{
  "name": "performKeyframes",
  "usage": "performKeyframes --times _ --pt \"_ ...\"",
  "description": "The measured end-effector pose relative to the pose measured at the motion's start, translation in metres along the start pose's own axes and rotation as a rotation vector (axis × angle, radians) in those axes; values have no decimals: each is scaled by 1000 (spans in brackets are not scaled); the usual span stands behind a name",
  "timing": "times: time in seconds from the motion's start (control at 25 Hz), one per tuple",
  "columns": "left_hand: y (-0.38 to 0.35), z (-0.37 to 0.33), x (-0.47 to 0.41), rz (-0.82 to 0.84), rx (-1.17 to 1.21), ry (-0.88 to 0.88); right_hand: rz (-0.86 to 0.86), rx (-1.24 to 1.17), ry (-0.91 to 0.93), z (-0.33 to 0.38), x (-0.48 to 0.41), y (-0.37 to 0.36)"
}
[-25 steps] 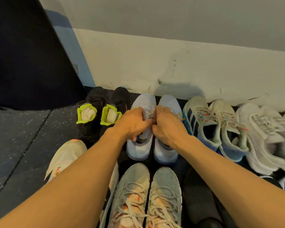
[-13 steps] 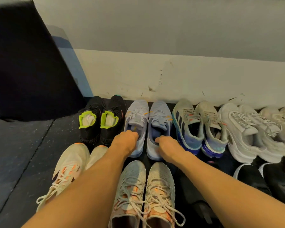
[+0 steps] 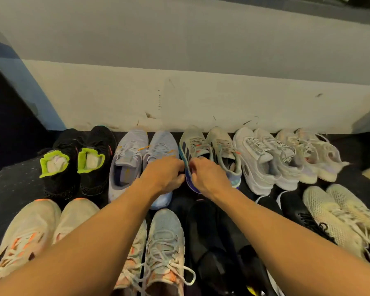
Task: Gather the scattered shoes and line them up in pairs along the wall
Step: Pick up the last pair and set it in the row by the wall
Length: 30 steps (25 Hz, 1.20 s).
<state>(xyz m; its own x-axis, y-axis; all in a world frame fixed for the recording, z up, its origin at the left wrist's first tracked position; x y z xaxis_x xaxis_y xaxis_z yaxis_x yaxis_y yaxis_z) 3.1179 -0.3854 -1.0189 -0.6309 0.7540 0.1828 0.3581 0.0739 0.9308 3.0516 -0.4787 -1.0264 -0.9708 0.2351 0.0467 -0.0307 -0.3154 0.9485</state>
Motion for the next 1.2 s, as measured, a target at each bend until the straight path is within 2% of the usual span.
performKeyframes --times 0.08,0.16,0.24,0.32,0.44,0.56,0.68,0.8,0.88,0.96,1.04,1.2 --pt "-20 -25 -13 124 52 1 -66 13 -182 -47 14 17" --pt "-38 -46 -27 220 97 25 91 19 -307 -95 28 15" --pt "-55 -63 -38 324 139 67 317 -4 -301 -119 32 1" --pt "-65 -67 -47 337 133 131 401 -12 -262 -120 24 -10" --pt "-59 -54 -55 151 17 171 305 -7 -213 -110 9 -17" --pt "-58 -52 -58 62 -43 120 281 -29 -195 -112 7 -23" --pt "-58 -60 -58 119 -43 177 270 -65 -260 -113 14 -22" --pt "-51 -70 -43 218 90 338 265 -255 -372 -108 32 -6" --pt "-39 -95 -22 198 202 418 248 -244 -315 -100 47 30" --pt "-23 -141 -2 182 351 409 181 -263 -293 -102 65 75" --pt "-5 -190 10 238 428 365 155 -272 -309 -114 84 118" --pt "35 -262 -6 291 373 354 234 -234 -358 -157 108 185"
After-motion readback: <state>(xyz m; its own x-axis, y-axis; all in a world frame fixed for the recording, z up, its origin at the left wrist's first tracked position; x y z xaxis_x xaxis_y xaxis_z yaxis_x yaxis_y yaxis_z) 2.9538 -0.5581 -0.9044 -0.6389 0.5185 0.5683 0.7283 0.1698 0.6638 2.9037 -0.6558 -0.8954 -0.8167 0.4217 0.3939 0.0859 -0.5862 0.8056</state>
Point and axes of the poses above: each hand's wrist, its own x-axis away from the middle knuckle, its own y-axis out of the back of the hand, z = x × y, the point moved 6 cm from there along -x, towards the middle knuckle, and after that the axes turned 9 degrees about y, right-handed, at the moved point
